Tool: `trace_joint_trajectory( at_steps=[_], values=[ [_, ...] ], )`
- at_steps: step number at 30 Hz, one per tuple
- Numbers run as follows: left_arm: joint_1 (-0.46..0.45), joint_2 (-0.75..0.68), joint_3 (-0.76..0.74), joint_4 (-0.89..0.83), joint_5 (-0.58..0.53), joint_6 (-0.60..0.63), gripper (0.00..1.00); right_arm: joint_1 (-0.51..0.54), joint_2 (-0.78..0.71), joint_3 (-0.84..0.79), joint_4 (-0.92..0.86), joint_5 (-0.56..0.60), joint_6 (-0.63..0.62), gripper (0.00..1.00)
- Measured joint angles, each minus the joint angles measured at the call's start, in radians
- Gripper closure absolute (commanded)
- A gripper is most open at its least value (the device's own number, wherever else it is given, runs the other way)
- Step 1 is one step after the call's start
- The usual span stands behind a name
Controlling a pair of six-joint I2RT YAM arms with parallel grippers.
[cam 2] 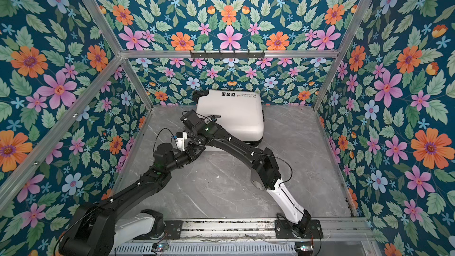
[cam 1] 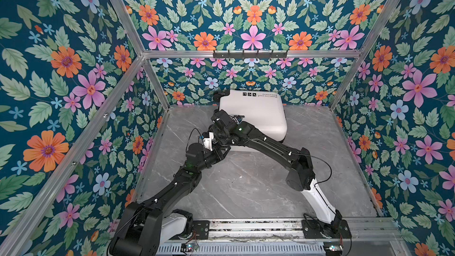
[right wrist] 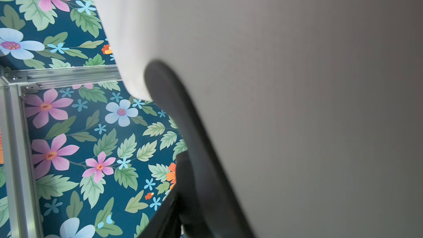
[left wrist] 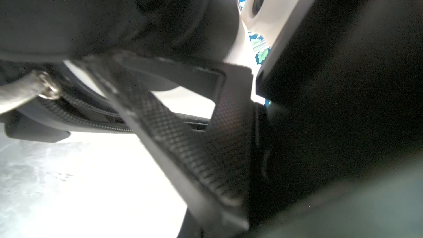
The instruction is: Pack the luggage
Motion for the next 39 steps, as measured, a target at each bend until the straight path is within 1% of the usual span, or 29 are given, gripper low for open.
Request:
trace_joint_trajectory(
  at_steps=[1,3,4,5,8,10,13,17,21,25,28,31,35,39],
  values=[
    [0.002,-0.015,0.007,-0.028,-0.013,0.01,1.0,-0.001,-0.005,-0.003,0.001,-0.003,0.0,0.84],
    [0.006,-0.065,0.034,-0.116,-0.048,0.051,0.85,-0.004,-0.017,-0.006,-0.001,-0.019,0.001,0.64],
    [0.011,-0.089,0.047,-0.156,-0.071,0.072,0.78,-0.005,-0.021,-0.006,-0.005,-0.026,0.002,0.59],
    [0.017,-0.119,0.058,-0.209,-0.097,0.1,0.72,-0.006,-0.028,-0.008,-0.006,-0.033,0.004,0.54],
    [0.053,-0.197,0.074,-0.359,-0.156,0.151,0.57,-0.007,-0.054,-0.036,-0.01,-0.056,0.003,0.45],
    [0.09,-0.226,0.076,-0.43,-0.193,0.177,0.54,-0.008,-0.077,-0.07,-0.005,-0.077,-0.005,0.4],
    [0.15,-0.227,0.064,-0.507,-0.198,0.205,0.51,-0.01,-0.103,-0.095,0.031,-0.145,0.019,0.38],
    [0.217,-0.213,0.019,-0.531,-0.16,0.218,0.51,-0.01,-0.126,-0.109,0.063,-0.204,0.023,0.36],
    [0.221,-0.206,-0.019,-0.513,-0.114,0.266,0.51,-0.013,-0.181,-0.166,0.079,-0.232,0.017,0.36],
    [0.224,-0.238,-0.053,-0.494,-0.12,0.324,0.48,-0.025,-0.275,-0.246,0.085,-0.244,-0.016,0.37],
    [0.224,-0.245,-0.063,-0.443,-0.138,0.357,0.48,-0.045,-0.381,-0.363,0.087,-0.251,-0.055,0.38],
    [0.224,-0.204,-0.057,-0.396,-0.15,0.384,0.49,-0.079,-0.492,-0.51,0.096,-0.259,-0.093,0.39],
    [0.224,-0.131,-0.037,-0.318,-0.172,0.43,0.46,-0.131,-0.671,-0.75,0.092,-0.26,-0.142,0.4],
    [0.222,-0.018,-0.004,-0.25,-0.179,0.496,0.46,-0.174,-0.857,-0.977,0.093,-0.273,-0.167,0.4]
  ],
)
